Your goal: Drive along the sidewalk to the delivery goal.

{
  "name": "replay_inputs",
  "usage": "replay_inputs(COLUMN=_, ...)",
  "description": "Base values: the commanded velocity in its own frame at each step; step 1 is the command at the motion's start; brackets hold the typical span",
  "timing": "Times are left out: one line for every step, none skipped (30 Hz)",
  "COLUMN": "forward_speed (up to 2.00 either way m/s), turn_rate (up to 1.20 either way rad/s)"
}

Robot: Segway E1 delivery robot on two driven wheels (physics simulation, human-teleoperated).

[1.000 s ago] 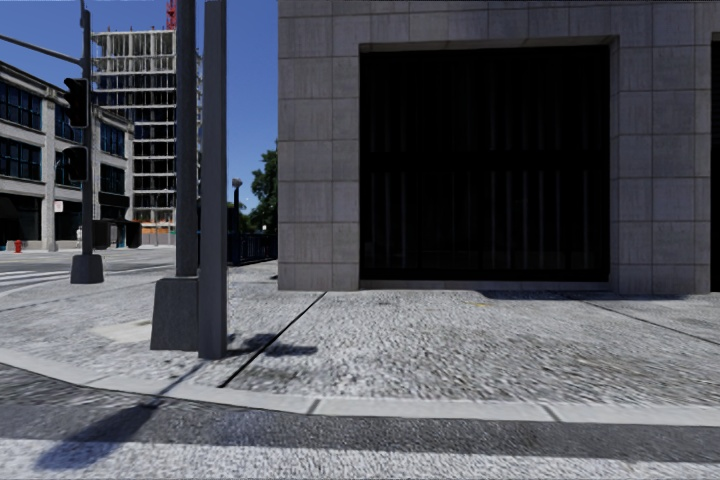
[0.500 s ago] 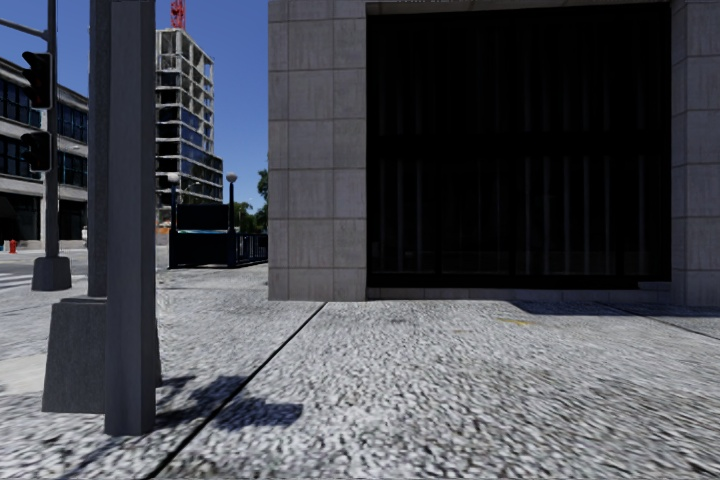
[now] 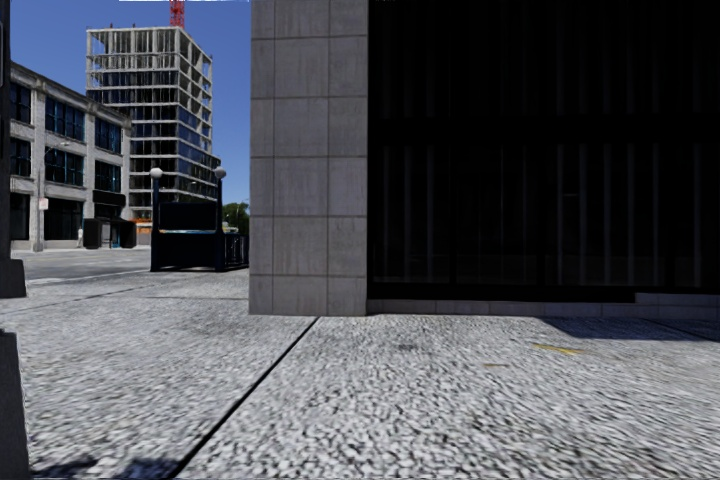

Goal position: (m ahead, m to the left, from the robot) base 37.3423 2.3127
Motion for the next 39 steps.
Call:
replay_inputs(forward_speed=1.62, turn_rate=0.06)
replay_inputs(forward_speed=1.62, turn_rate=0.06)
replay_inputs(forward_speed=1.62, turn_rate=0.12)
replay_inputs(forward_speed=1.62, turn_rate=0.20)
replay_inputs(forward_speed=1.62, turn_rate=0.23)
replay_inputs(forward_speed=1.62, turn_rate=0.28)
replay_inputs(forward_speed=1.62, turn_rate=0.28)
replay_inputs(forward_speed=1.62, turn_rate=0.31)
replay_inputs(forward_speed=1.61, turn_rate=0.33)
replay_inputs(forward_speed=1.61, turn_rate=0.36)
replay_inputs(forward_speed=1.60, turn_rate=0.36)
replay_inputs(forward_speed=1.57, turn_rate=0.38)
replay_inputs(forward_speed=1.57, turn_rate=0.38)
replay_inputs(forward_speed=1.52, turn_rate=0.41)
replay_inputs(forward_speed=1.45, turn_rate=0.43)
replay_inputs(forward_speed=1.40, turn_rate=0.45)
replay_inputs(forward_speed=1.40, turn_rate=0.45)
replay_inputs(forward_speed=1.39, turn_rate=0.45)
replay_inputs(forward_speed=1.39, turn_rate=0.46)
replay_inputs(forward_speed=1.39, turn_rate=0.46)
replay_inputs(forward_speed=1.39, turn_rate=0.46)
replay_inputs(forward_speed=1.39, turn_rate=0.46)
replay_inputs(forward_speed=1.39, turn_rate=0.46)
replay_inputs(forward_speed=1.39, turn_rate=0.46)
replay_inputs(forward_speed=1.39, turn_rate=0.46)
replay_inputs(forward_speed=1.39, turn_rate=0.46)
replay_inputs(forward_speed=1.39, turn_rate=0.46)
replay_inputs(forward_speed=1.39, turn_rate=0.46)
replay_inputs(forward_speed=1.39, turn_rate=0.46)
replay_inputs(forward_speed=1.39, turn_rate=0.46)
replay_inputs(forward_speed=1.39, turn_rate=0.46)
replay_inputs(forward_speed=1.39, turn_rate=0.47)
replay_inputs(forward_speed=1.39, turn_rate=0.54)
replay_inputs(forward_speed=1.39, turn_rate=0.57)
replay_inputs(forward_speed=1.39, turn_rate=0.57)
replay_inputs(forward_speed=1.39, turn_rate=0.57)
replay_inputs(forward_speed=1.39, turn_rate=0.58)
replay_inputs(forward_speed=1.39, turn_rate=0.58)
replay_inputs(forward_speed=1.39, turn_rate=0.58)
